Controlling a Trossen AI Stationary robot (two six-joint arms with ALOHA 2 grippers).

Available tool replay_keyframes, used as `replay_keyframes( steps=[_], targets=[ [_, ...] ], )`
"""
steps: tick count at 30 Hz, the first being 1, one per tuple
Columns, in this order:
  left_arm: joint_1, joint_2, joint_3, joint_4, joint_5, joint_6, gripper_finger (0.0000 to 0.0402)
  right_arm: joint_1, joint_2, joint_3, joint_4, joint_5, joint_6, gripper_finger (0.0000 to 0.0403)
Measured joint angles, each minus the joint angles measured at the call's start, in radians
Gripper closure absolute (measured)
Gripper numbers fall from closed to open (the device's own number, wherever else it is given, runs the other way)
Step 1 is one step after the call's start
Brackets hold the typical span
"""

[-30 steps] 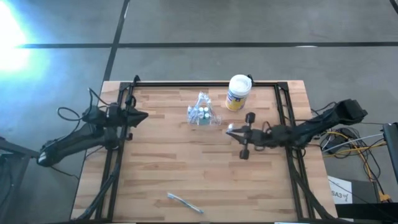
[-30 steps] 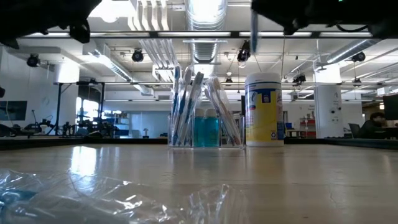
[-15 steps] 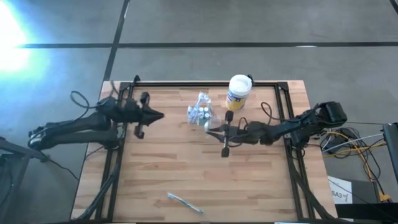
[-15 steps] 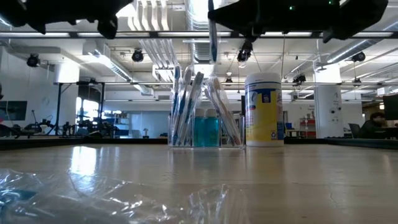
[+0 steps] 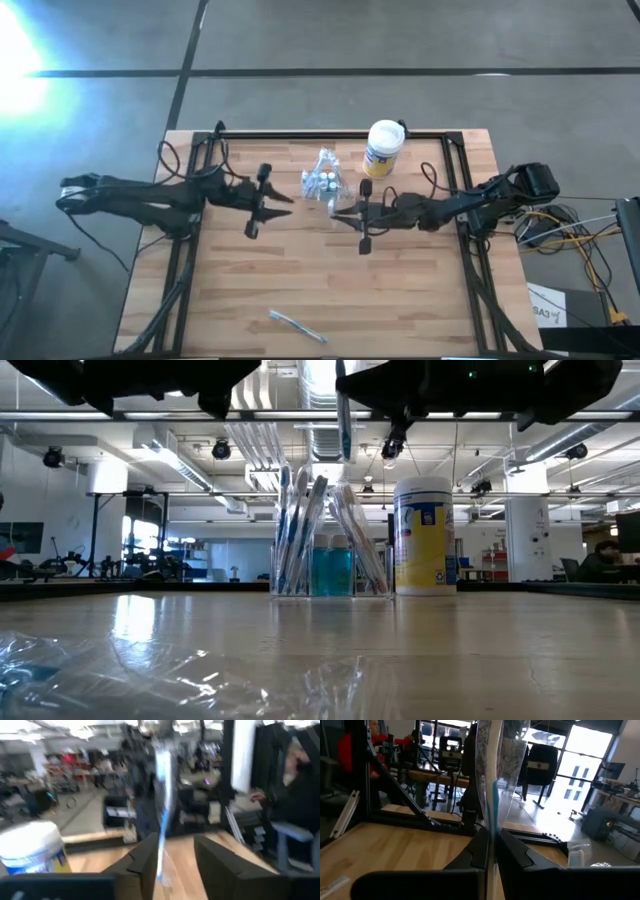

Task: Pick & Place toothbrushing station
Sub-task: Put the blue toothbrush into the transparent organizer

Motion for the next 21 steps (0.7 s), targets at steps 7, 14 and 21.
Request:
replay_keyframes(
  steps=[7,14,21],
  targets=[
    [-0.002,0.085,0.066,0.037,-0.046,-0.036,0.0227,-0.004,0.0,0.0,0.001,0.0,0.001,0.0387],
    [-0.008,0.217,0.155,0.036,-0.048,-0.034,0.0235,-0.004,0.0,0.0,0.008,0.007,0.004,0.0387],
    [-0.027,0.33,0.238,0.036,-0.048,-0.031,0.0246,-0.004,0.0,-0.001,0.008,0.008,0.004,0.0387]
  ],
)
